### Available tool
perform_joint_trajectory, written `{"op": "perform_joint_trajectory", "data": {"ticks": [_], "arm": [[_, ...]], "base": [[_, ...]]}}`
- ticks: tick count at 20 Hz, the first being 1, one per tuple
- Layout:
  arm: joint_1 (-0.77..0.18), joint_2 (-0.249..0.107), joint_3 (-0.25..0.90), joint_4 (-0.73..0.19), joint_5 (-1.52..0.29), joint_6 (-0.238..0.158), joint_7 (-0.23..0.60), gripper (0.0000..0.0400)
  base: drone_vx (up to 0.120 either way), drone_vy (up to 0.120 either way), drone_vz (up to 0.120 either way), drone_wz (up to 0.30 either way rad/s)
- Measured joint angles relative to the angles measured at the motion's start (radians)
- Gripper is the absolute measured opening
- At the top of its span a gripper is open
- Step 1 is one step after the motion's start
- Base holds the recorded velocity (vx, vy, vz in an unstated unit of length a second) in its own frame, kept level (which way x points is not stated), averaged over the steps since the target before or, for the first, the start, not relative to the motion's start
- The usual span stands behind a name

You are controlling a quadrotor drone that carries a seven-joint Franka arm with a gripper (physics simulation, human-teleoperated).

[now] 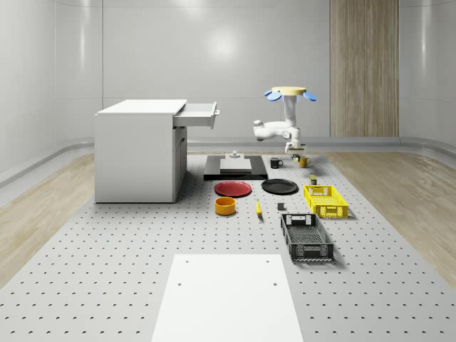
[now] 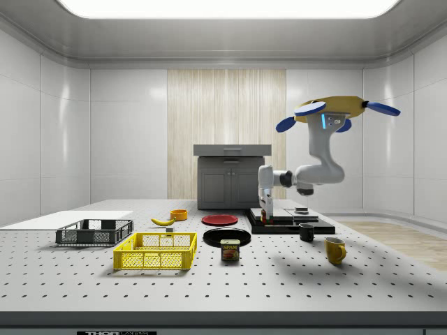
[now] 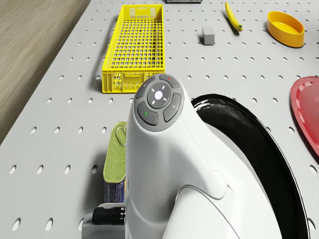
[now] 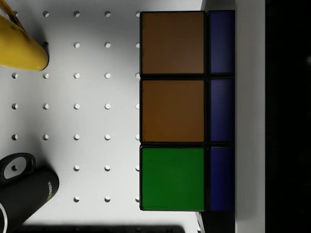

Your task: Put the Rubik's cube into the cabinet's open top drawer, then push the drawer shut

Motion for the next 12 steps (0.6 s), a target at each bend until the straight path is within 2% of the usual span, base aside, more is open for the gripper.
{"op": "perform_joint_trajectory", "data": {"ticks": [5, 12], "arm": [[-0.003, -0.017, 0.005, 0.0, 0.009, 0.015, 0.003, 0.0325], [-0.006, -0.039, 0.01, 0.001, 0.019, 0.036, 0.005, 0.0325]], "base": [[0.112, -0.12, 0.12, 0.0], [0.0, -0.12, 0.12, 0.0]]}}
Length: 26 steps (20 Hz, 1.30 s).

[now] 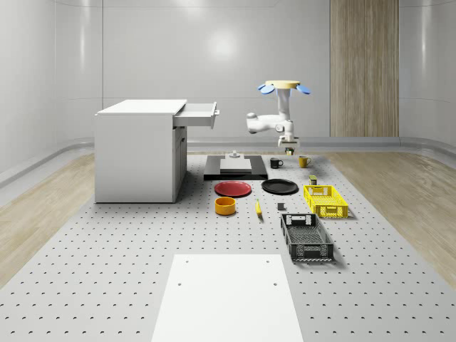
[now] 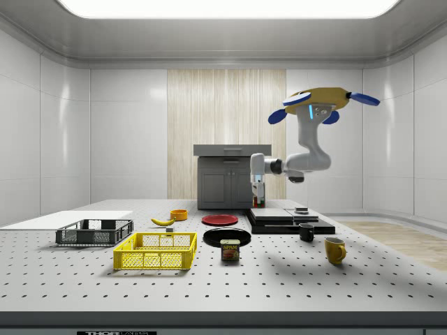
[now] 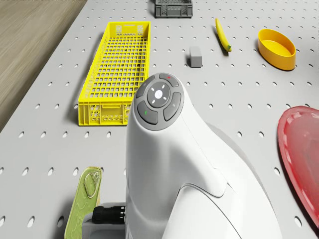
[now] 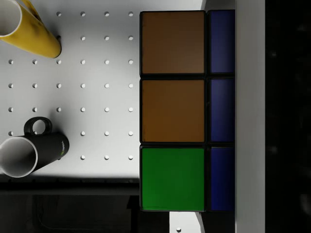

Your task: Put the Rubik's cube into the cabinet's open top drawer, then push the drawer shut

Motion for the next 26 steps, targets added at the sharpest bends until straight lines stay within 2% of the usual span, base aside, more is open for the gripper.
{"op": "perform_joint_trajectory", "data": {"ticks": [26], "arm": [[-0.008, -0.066, 0.01, 0.002, 0.026, 0.061, 0.007, 0.0325]], "base": [[0.0, -0.12, 0.12, 0.0]]}}
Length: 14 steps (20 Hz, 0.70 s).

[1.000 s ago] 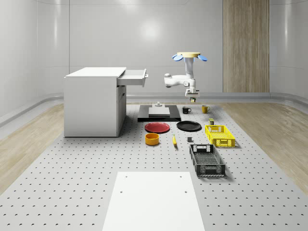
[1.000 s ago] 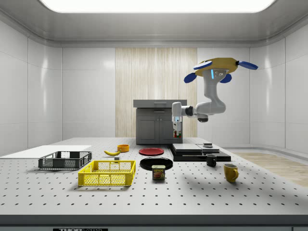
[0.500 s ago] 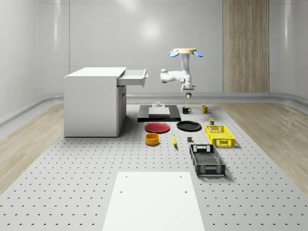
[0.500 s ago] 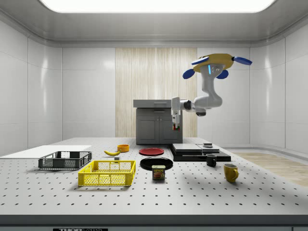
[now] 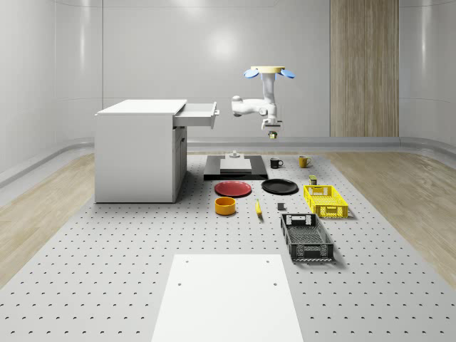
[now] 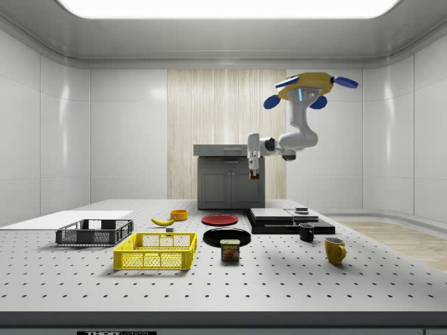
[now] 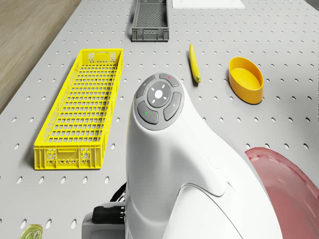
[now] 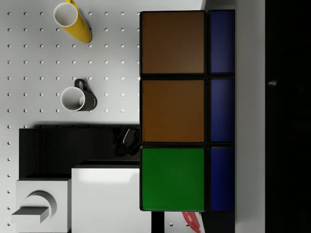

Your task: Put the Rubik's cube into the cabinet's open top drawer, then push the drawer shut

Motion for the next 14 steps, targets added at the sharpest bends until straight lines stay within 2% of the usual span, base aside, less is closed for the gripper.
{"op": "perform_joint_trajectory", "data": {"ticks": [14], "arm": [[-0.003, -0.026, 0.004, 0.001, 0.01, 0.024, 0.002, 0.0325]], "base": [[0.0, -0.12, 0.12, 0.0]]}}
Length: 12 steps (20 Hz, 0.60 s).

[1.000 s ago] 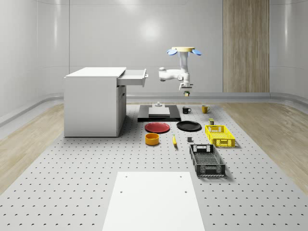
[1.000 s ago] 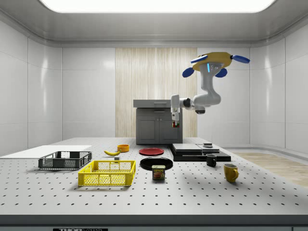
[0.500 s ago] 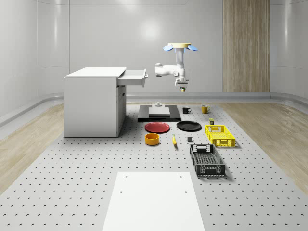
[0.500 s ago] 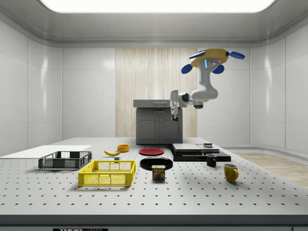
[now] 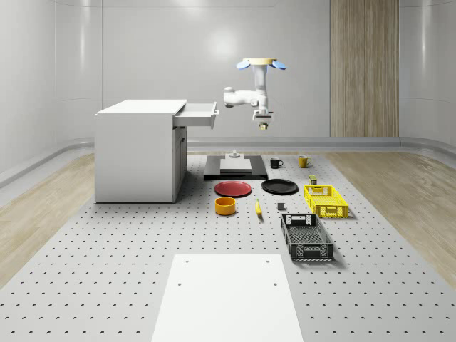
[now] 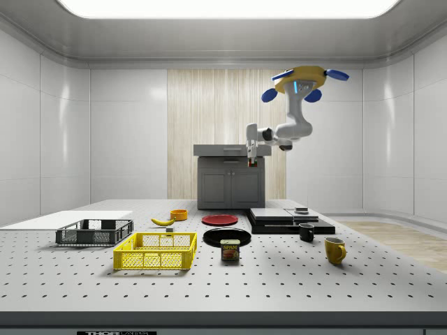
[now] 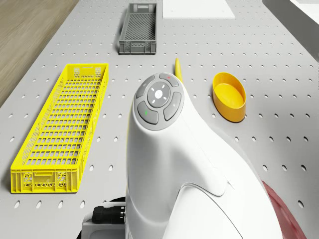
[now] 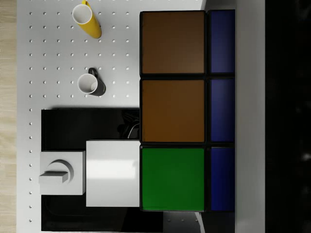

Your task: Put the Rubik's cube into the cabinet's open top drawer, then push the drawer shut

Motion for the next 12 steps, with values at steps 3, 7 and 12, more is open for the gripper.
{"op": "perform_joint_trajectory", "data": {"ticks": [3, 7, 12], "arm": [[-0.001, -0.005, 0.001, 0.0, 0.002, 0.004, 0.0, 0.0325], [-0.001, -0.01, 0.001, 0.0, 0.004, 0.01, 0.001, 0.0325], [-0.002, -0.017, 0.002, 0.0, 0.007, 0.016, 0.001, 0.0325]], "base": [[0.0, -0.12, 0.12, 0.0], [0.0, -0.12, 0.12, 0.0], [0.0, -0.12, 0.12, 0.0]]}}
